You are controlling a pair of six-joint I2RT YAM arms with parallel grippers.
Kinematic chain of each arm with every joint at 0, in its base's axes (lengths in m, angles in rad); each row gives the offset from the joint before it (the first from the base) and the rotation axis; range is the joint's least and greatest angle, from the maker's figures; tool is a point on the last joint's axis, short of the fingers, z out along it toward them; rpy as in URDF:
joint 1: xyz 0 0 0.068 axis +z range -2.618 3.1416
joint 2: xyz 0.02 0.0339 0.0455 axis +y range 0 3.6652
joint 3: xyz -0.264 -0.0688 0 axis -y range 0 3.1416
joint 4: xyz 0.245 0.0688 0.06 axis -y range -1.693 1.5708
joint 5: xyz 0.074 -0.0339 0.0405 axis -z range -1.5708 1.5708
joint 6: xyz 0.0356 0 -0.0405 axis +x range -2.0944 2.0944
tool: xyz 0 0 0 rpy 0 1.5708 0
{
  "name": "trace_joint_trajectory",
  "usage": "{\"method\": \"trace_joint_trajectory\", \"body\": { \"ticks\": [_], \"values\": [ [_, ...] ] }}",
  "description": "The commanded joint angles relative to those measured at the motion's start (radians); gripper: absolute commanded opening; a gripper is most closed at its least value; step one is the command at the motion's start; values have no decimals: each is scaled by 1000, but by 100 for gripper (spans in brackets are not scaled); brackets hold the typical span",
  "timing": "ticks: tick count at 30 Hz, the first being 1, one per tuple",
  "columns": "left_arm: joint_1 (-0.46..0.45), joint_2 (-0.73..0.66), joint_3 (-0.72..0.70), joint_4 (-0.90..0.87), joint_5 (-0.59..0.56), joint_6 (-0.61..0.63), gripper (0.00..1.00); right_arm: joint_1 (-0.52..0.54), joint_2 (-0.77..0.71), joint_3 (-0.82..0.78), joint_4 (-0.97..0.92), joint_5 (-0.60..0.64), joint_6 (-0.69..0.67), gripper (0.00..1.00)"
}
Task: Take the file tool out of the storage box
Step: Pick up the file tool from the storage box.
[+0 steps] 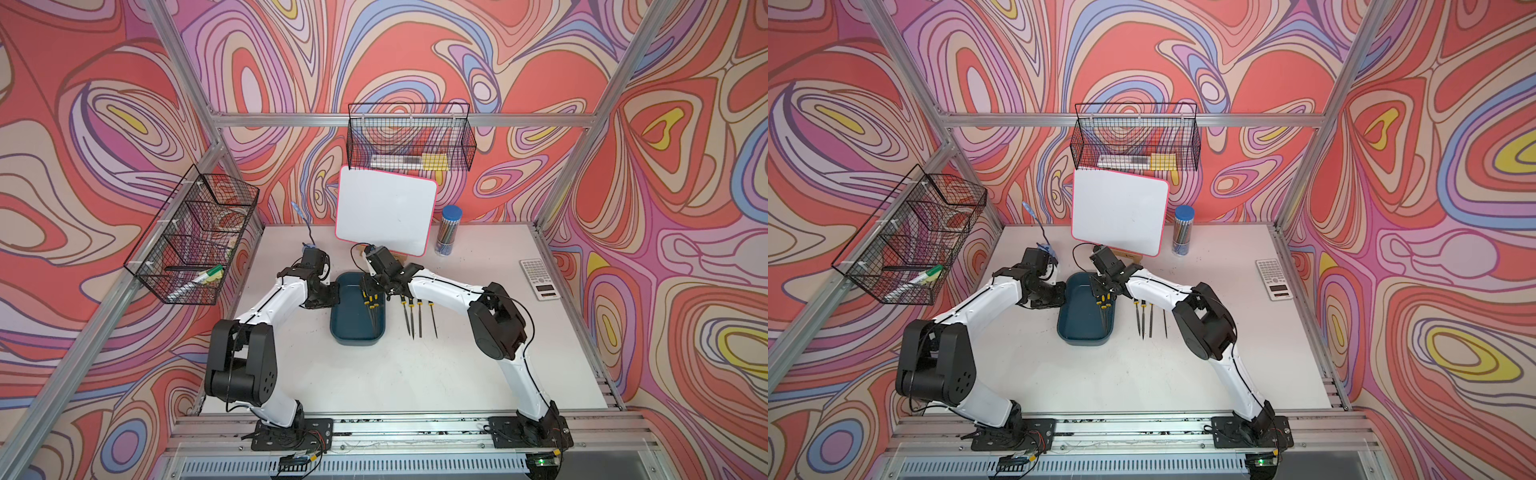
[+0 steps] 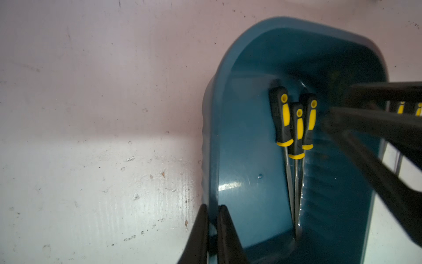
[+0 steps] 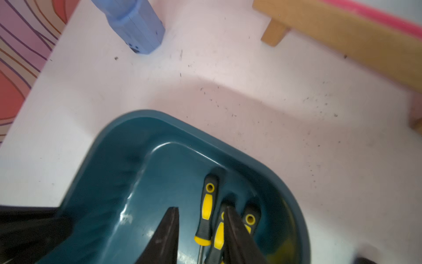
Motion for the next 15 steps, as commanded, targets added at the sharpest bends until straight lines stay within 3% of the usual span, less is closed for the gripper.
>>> {"method": "trace_joint_trajectory", "body": {
  "ticks": [1,15],
  "values": [
    [-4,-37,30,-30,-2,15,0,11,30,52,-50,-22,-13,34],
    [-4,-45,19,-32,-6,23,0,19,137,130,-71,-27,-20,34]
  ]
}}
